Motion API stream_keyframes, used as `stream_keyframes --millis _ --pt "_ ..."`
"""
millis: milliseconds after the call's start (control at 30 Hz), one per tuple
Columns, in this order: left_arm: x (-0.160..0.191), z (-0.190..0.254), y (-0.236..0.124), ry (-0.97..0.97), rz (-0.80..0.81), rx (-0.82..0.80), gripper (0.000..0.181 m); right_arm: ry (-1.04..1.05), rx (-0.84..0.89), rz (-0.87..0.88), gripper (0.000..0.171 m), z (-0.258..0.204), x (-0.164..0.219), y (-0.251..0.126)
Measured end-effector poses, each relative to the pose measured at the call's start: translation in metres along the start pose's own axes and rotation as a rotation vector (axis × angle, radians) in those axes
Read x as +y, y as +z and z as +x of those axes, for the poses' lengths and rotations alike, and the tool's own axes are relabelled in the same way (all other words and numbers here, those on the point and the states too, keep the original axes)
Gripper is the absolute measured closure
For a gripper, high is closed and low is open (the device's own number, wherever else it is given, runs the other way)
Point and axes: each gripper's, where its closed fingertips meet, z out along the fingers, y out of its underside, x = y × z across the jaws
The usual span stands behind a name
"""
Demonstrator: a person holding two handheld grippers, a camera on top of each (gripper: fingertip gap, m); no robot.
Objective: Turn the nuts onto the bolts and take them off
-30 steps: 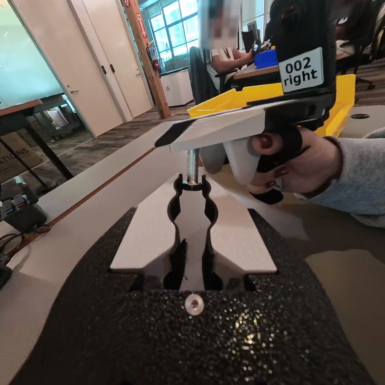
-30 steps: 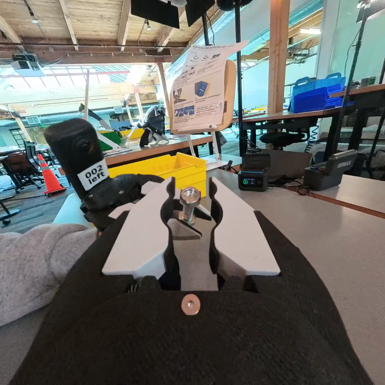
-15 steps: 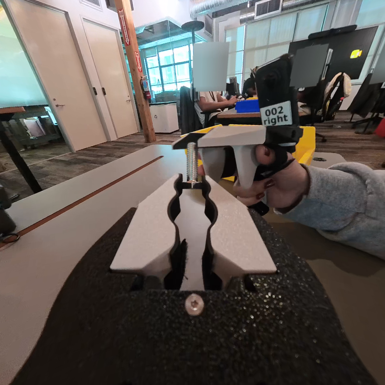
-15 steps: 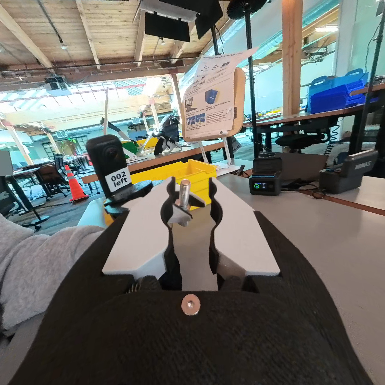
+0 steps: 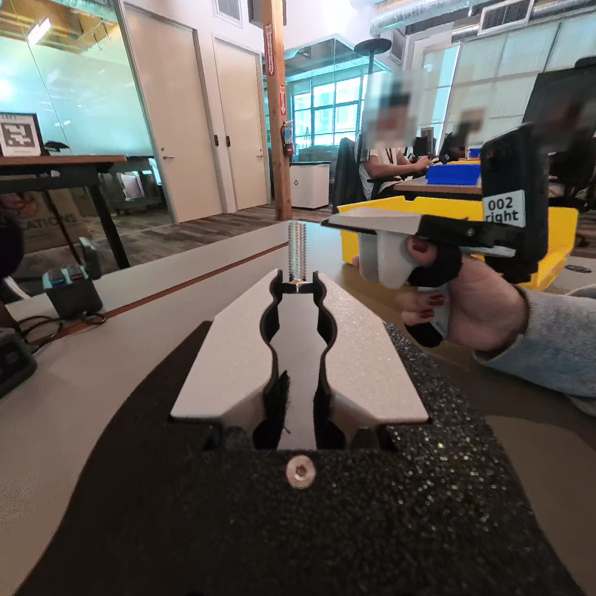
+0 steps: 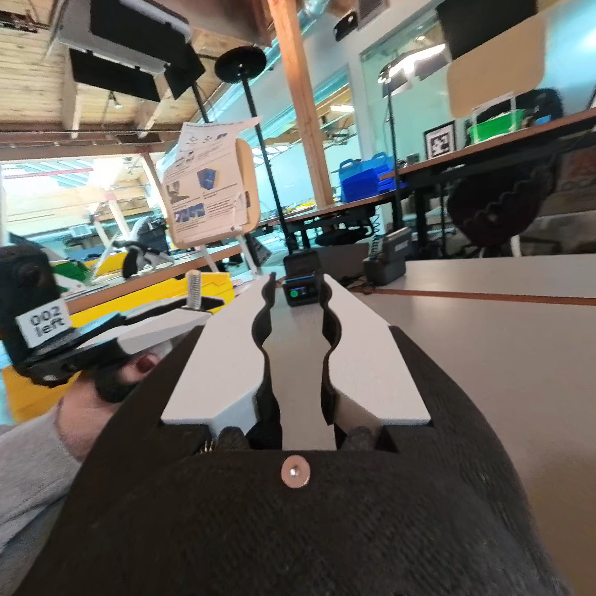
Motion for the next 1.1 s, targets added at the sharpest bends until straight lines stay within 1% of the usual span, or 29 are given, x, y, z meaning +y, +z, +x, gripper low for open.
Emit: stream_keyframes --millis 133,200,267,367,467,533,567,667,767,833,933,1033,1100 --pt "0.002 0.026 0.007 0.160 -0.005 0.019 0.165 -0.166 0.112 0.034 0.151 0.011 0.006 -0.002" --pt "0.003 0.039 0.010 0.206 -0.008 0.051 0.165 -0.242 0.118 0.002 0.152 0.009 0.015 0.002" --pt "0.005 0.046 0.010 0.250 -0.017 0.068 0.165 -0.291 0.081 -0.032 0.153 0.000 0.021 0.007" --pt "0.001 0.036 0.002 0.288 -0.016 0.029 0.165 -0.397 0.029 -0.071 0.155 -0.015 0.029 0.010" --pt "-0.006 0.016 -0.011 0.301 -0.004 -0.022 0.165 -0.489 -0.026 -0.185 0.156 -0.026 0.047 0.016" --pt "-0.011 0.006 -0.019 0.349 -0.005 -0.070 0.165 -0.542 -0.062 -0.245 0.156 -0.032 0.059 0.024" --pt "-0.015 0.007 -0.021 0.367 0.013 -0.075 0.165 -0.560 -0.093 -0.288 0.156 -0.035 0.068 0.030" --pt "-0.028 0.036 -0.021 0.368 0.086 0.012 0.165 -0.574 -0.230 -0.465 0.155 -0.043 0.102 0.053" --pt "-0.026 0.062 -0.015 0.402 0.087 0.091 0.166 -0.599 -0.355 -0.508 0.154 -0.056 0.117 0.086" --pt "-0.026 0.070 -0.014 0.407 0.092 0.110 0.165 -0.561 -0.507 -0.565 0.150 -0.078 0.133 0.103" --pt "-0.037 0.068 -0.019 0.405 0.135 0.093 0.165 -0.460 -0.707 -0.715 0.143 -0.113 0.164 0.116" --pt "-0.045 0.056 -0.023 0.384 0.162 0.053 0.165 -0.406 -0.782 -0.854 0.137 -0.131 0.194 0.127" --pt "-0.045 0.049 -0.024 0.362 0.165 0.037 0.165 -0.377 -0.825 -0.915 0.135 -0.144 0.206 0.131"
